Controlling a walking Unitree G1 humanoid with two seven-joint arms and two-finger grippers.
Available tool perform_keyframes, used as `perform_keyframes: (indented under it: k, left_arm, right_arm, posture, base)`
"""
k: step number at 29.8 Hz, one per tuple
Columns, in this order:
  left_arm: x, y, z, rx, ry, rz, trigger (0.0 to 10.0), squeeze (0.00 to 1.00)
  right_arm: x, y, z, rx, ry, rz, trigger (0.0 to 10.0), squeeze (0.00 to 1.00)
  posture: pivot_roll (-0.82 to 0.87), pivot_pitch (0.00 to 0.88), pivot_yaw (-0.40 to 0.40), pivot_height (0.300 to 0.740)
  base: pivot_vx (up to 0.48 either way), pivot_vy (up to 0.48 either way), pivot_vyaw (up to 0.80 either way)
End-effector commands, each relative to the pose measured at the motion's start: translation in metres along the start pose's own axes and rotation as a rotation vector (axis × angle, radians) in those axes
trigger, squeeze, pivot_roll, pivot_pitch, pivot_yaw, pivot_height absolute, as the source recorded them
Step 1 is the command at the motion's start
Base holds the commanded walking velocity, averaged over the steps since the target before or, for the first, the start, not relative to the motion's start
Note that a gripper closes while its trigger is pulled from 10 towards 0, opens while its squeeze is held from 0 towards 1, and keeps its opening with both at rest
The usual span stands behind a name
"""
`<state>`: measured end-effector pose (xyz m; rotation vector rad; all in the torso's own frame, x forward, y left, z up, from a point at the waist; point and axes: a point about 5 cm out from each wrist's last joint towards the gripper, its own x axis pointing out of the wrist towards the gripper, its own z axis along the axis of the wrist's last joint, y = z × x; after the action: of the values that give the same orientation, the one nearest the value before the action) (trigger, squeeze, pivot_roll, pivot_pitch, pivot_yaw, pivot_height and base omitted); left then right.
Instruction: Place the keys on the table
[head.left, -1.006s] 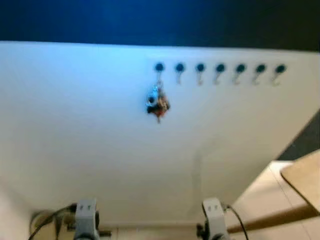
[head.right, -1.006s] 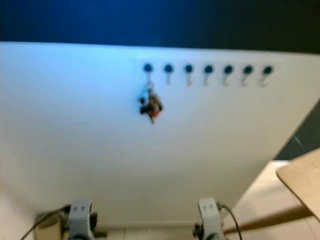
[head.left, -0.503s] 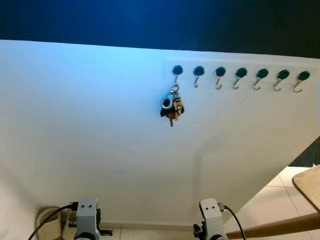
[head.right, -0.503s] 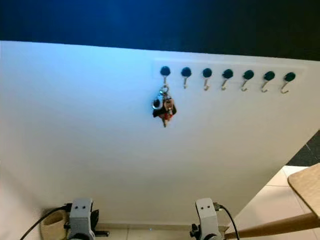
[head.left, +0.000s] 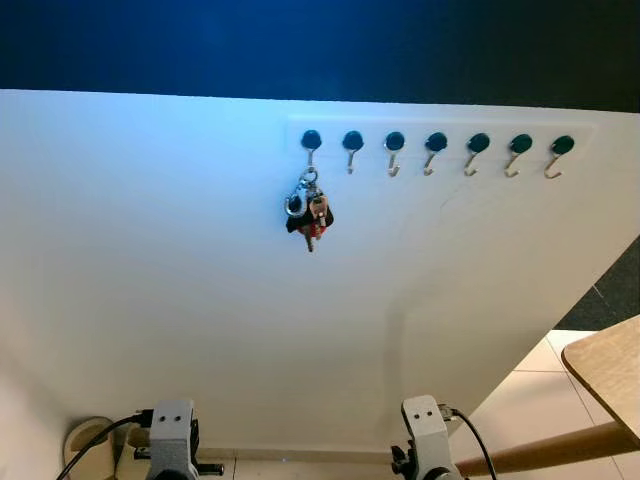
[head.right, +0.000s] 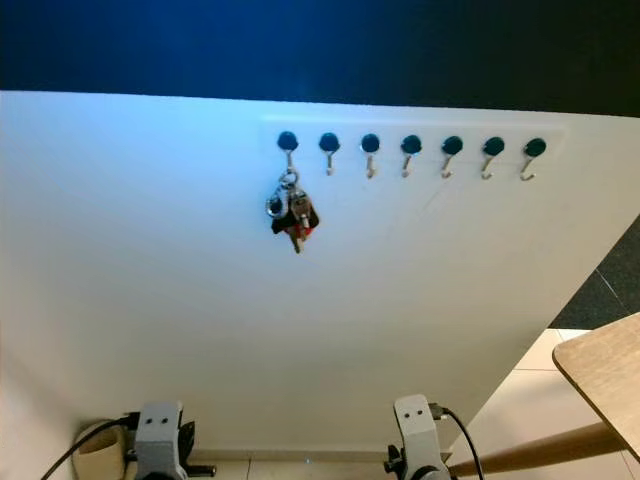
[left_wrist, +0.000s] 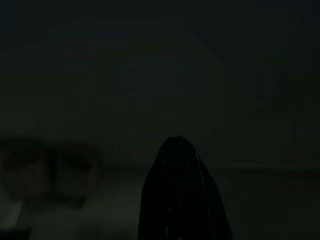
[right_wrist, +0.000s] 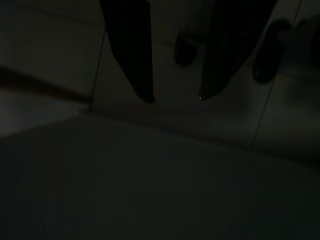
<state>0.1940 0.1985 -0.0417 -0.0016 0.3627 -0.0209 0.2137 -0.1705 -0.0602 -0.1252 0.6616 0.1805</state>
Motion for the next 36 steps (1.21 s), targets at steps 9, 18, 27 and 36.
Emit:
perform_keyframes:
  k: [9, 18, 27, 36]
  left_arm:
    - [-0.013, -0.018, 0.082, 0.183, -0.489, -0.249, 10.0, 0.00]
    - [-0.024, -0.065, 0.171, 0.161, -0.800, -0.429, 10.0, 0.00]
    - [-0.028, -0.083, 0.235, 0.139, -0.949, -0.433, 10.0, 1.00]
    - [-0.028, -0.079, 0.269, 0.206, -0.941, -0.372, 10.0, 0.00]
  right_arm:
    - [-0.003, -0.017, 0.046, -0.094, -0.335, 0.003, 10.0, 0.00]
    - [-0.014, -0.022, 0.090, -0.037, -0.642, -0.034, 10.0, 0.00]
    - [-0.038, 0.009, 0.144, -0.064, -0.960, 0.110, 10.0, 0.00]
    - [-0.077, 0.042, 0.186, -0.084, -1.172, 0.330, 10.0, 0.00]
  posture:
    - [0.06, 0.080, -0.045, 0.740]
    - [0.06, 0.098, -0.049, 0.740]
    - [0.05, 0.095, -0.039, 0.740]
    - [0.05, 0.097, -0.042, 0.740]
  base:
    - [0.000, 0.000, 0.00]
    - [0.000, 0.000, 0.00]
    - [0.000, 0.000, 0.00]
    - [0.000, 0.000, 0.00]
